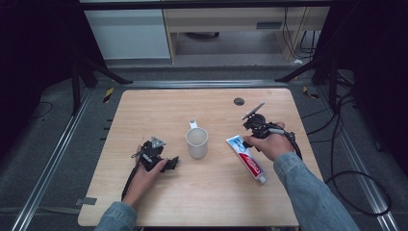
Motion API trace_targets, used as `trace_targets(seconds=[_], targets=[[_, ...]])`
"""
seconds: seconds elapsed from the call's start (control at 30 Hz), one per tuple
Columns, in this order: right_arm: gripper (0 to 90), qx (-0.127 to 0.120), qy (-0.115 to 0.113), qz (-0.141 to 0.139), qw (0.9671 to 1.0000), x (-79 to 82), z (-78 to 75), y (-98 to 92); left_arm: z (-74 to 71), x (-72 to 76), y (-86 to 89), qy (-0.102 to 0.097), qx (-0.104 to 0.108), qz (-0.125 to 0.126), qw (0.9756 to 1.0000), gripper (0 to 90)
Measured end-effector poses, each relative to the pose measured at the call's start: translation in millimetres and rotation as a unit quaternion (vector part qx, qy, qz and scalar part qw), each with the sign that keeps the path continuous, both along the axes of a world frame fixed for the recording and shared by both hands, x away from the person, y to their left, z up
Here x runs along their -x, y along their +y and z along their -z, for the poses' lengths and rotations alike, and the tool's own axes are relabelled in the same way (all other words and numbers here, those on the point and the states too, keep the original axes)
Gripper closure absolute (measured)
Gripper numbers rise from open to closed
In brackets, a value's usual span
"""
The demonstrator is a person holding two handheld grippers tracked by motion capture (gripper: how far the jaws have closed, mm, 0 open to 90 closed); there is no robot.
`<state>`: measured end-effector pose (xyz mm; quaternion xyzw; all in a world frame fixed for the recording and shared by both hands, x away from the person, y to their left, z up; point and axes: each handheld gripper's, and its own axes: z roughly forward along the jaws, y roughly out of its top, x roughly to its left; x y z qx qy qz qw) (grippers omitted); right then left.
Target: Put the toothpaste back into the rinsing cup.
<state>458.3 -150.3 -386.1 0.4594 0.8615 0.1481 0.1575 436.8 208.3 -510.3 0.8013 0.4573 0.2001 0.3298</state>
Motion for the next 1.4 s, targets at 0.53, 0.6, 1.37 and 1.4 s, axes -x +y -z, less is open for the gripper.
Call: trace_targets(seconds=[0.53, 0.6, 1.37, 1.4], targets=[[39.9, -0.012, 0.037, -0.006, 0.9992, -11.6, 15.4, 12.8, 0.2, 0.1, -0.2, -0.001, 0.000, -0.001, 1.0000, 0.0], [41.0, -0.014, 0.042, -0.005, 0.9990, -12.7, 18.3, 15.0, 0.2, 0.1, -0.2, -0.001, 0.000, -0.001, 1.0000, 0.0], [42.4, -0.014, 0.124, 0.021, 0.9919, -32.3, 59.4, 22.2, 0.0, 0.1, -0.5, -0.001, -0.001, -0.001, 1.0000, 0.0], [42.5, -0.011, 0.126, 0.019, 0.9918, -34.2, 62.1, 21.1, 0.1, 0.1, -0.5, -0.001, -0.001, -0.001, 1.0000, 0.0]])
